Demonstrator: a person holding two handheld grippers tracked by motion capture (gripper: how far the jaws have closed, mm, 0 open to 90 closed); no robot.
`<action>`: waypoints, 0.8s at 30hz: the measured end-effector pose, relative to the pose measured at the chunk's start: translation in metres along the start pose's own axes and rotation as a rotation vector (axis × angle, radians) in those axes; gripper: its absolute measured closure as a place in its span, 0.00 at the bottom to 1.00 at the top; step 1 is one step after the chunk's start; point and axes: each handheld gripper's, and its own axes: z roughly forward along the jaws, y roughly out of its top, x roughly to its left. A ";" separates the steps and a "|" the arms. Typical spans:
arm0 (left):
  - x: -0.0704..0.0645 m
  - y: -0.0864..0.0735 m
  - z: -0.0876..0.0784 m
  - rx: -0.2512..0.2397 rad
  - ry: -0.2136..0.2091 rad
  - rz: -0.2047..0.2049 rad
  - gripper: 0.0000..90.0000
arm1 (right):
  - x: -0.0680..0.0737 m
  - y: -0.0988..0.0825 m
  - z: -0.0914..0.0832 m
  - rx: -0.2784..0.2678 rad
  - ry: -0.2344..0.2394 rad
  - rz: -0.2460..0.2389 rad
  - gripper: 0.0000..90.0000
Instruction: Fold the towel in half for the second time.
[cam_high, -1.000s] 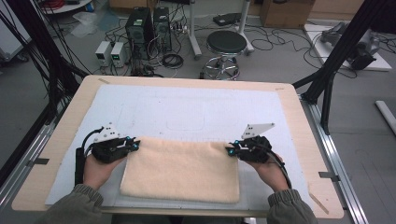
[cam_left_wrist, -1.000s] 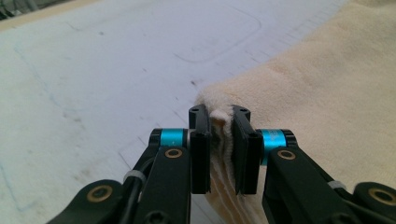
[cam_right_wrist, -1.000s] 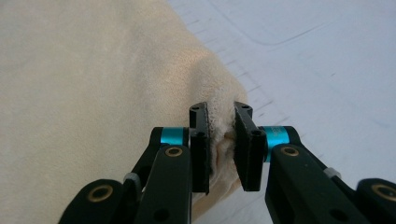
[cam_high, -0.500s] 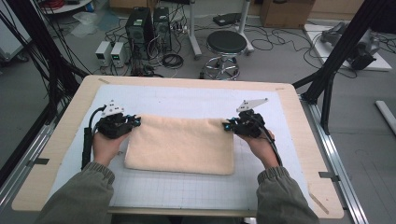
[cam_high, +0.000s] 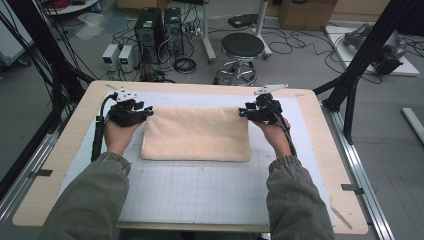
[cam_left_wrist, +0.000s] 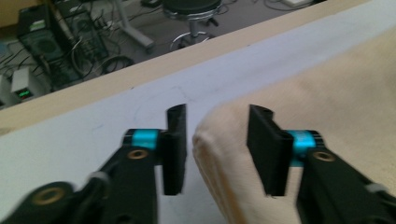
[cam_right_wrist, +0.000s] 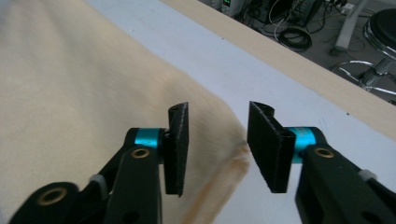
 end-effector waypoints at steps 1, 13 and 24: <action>0.002 -0.003 -0.001 0.005 -0.008 0.000 0.60 | 0.001 -0.001 0.001 0.014 0.009 0.013 0.58; -0.013 -0.047 -0.019 -0.001 -0.138 0.007 0.55 | 0.015 -0.042 -0.016 0.012 0.033 0.021 0.51; -0.028 -0.065 -0.039 0.032 -0.224 0.041 0.63 | 0.033 -0.063 -0.019 0.037 0.090 0.015 0.60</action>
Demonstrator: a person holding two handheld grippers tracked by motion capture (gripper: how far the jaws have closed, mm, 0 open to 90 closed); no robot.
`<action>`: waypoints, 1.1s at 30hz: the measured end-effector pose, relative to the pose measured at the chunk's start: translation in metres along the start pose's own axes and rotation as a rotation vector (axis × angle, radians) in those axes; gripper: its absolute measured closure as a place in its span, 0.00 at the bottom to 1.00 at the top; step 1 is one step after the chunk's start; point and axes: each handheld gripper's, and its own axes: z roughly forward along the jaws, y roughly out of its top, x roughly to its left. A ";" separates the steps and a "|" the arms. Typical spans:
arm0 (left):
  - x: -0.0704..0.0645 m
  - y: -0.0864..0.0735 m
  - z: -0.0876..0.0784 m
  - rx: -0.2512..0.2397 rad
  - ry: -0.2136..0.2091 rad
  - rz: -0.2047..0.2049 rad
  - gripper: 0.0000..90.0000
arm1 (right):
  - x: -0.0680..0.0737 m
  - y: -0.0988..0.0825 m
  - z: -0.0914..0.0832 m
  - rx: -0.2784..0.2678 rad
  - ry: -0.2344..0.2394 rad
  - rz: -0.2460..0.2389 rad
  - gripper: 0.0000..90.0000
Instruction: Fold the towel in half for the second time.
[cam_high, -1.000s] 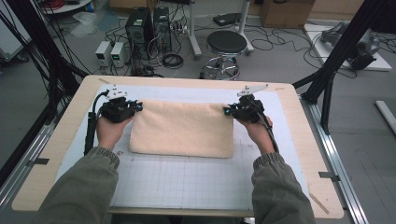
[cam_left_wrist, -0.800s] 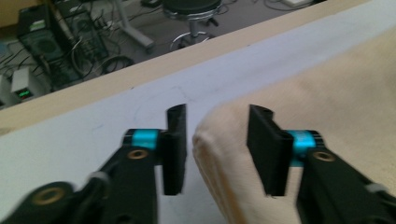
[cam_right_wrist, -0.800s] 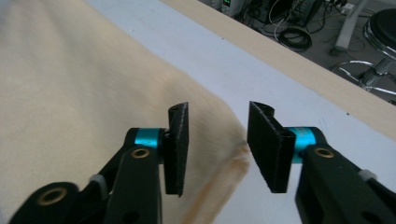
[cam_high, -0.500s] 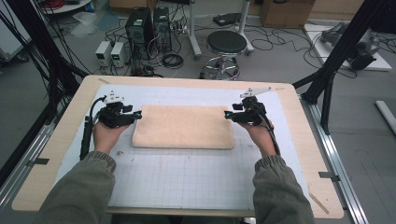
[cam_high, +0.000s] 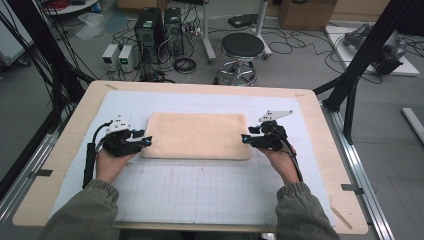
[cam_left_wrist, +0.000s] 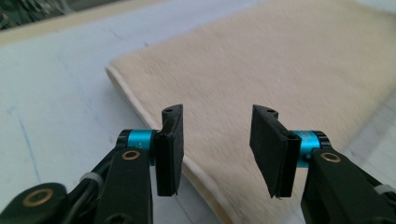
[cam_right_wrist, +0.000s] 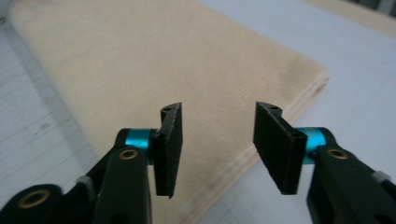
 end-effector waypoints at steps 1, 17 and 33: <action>-0.002 -0.002 -0.002 -0.014 -0.007 0.016 0.67 | 0.002 0.000 0.001 0.018 0.010 0.000 0.63; -0.010 -0.021 0.004 0.059 -0.029 0.053 0.82 | 0.024 -0.013 0.004 0.017 0.003 -0.036 0.84; -0.010 -0.022 0.007 0.067 -0.015 0.038 0.80 | 0.027 -0.026 0.016 0.081 -0.003 -0.014 0.78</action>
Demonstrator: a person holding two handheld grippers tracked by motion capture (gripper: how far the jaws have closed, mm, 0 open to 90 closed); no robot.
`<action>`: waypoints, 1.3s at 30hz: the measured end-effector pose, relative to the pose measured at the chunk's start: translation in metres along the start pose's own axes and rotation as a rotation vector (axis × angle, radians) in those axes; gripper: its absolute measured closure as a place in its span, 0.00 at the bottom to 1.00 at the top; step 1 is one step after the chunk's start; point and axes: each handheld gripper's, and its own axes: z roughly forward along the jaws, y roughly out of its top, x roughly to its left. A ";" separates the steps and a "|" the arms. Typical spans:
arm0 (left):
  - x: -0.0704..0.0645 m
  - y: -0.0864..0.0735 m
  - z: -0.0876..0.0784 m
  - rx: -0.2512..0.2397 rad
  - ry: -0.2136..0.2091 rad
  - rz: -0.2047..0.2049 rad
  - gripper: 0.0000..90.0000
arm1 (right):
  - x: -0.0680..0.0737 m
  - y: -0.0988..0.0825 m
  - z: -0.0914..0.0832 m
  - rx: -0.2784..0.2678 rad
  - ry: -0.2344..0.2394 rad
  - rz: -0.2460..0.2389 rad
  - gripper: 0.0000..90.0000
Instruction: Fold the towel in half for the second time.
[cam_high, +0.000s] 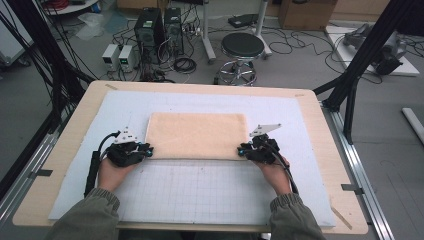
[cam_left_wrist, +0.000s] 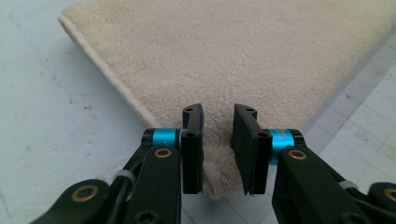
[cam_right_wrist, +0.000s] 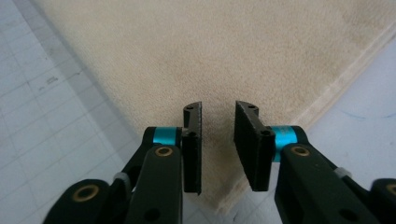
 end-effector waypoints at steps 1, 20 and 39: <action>0.000 0.001 -0.001 -0.012 -0.002 -0.007 0.79 | 0.001 0.001 -0.001 -0.010 -0.003 0.000 0.76; -0.010 0.002 -0.036 -0.140 -0.047 -0.043 0.50 | 0.017 0.007 -0.030 -0.147 0.010 0.017 0.32; -0.023 -0.001 -0.053 -0.155 -0.049 -0.017 0.28 | 0.022 -0.020 -0.050 -0.190 0.005 0.032 0.20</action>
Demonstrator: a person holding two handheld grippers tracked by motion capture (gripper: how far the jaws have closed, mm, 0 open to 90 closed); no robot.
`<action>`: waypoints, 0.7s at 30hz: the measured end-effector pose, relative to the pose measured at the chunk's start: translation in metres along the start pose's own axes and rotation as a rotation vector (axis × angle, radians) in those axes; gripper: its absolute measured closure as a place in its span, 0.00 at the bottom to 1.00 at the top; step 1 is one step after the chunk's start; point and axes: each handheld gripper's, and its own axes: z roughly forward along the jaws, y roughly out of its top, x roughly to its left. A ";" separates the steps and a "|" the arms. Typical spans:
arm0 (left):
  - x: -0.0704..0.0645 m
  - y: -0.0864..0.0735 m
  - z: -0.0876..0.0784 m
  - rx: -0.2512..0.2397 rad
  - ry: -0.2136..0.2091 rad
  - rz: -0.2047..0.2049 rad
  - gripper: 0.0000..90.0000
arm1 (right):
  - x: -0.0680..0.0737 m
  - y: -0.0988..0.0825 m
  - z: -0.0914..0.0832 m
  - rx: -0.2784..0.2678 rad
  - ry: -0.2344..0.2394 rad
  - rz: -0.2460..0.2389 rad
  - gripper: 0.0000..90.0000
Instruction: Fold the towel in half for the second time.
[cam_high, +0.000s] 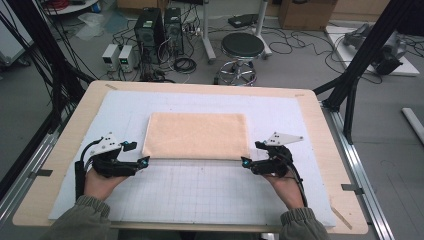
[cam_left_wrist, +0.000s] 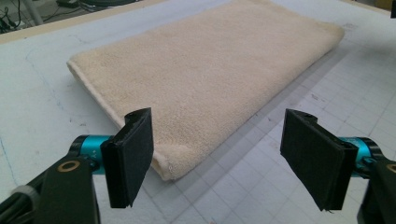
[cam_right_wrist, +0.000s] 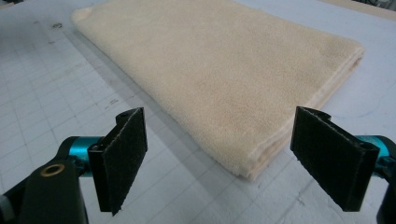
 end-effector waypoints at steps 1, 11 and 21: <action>-0.001 0.000 -0.001 -0.005 0.003 -0.002 0.28 | 0.000 -0.001 -0.002 -0.001 -0.002 0.003 0.20; -0.005 -0.004 -0.011 -0.011 0.003 -0.002 0.24 | 0.005 -0.012 -0.011 -0.003 -0.011 -0.007 0.15; -0.010 -0.007 -0.018 -0.016 0.005 -0.005 0.22 | 0.011 -0.022 -0.023 -0.013 -0.015 -0.017 0.14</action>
